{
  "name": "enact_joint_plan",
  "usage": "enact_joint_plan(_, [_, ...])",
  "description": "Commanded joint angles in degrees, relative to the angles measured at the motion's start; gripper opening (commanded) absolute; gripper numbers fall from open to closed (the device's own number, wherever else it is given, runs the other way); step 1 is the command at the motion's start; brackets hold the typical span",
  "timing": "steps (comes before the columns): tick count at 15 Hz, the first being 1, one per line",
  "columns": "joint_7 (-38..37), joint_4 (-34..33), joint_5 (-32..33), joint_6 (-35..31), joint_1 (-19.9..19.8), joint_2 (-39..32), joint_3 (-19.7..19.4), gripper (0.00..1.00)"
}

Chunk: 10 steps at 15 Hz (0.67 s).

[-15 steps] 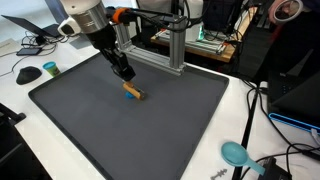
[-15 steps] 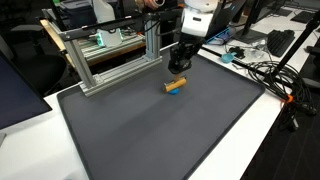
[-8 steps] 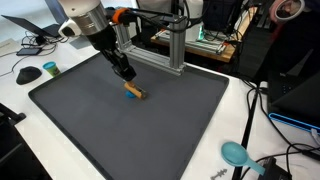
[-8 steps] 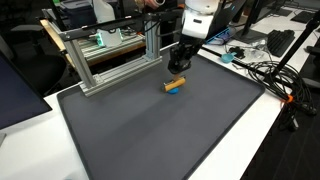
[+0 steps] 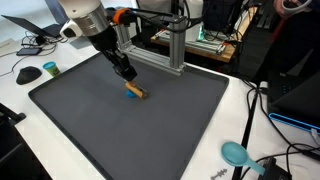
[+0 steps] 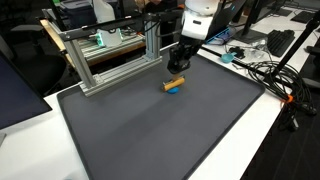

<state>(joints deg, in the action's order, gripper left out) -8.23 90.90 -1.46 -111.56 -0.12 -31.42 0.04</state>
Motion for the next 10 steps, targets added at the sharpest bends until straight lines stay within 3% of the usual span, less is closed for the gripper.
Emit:
enact_joint_plan(1, [1.62,0.72,-1.87,-0.62,-0.48,-1.95,0.24,0.22])
enact_joint_plan(10, [4.78,2.71,-1.93,2.82,-0.89,1.5,0.43,0.22])
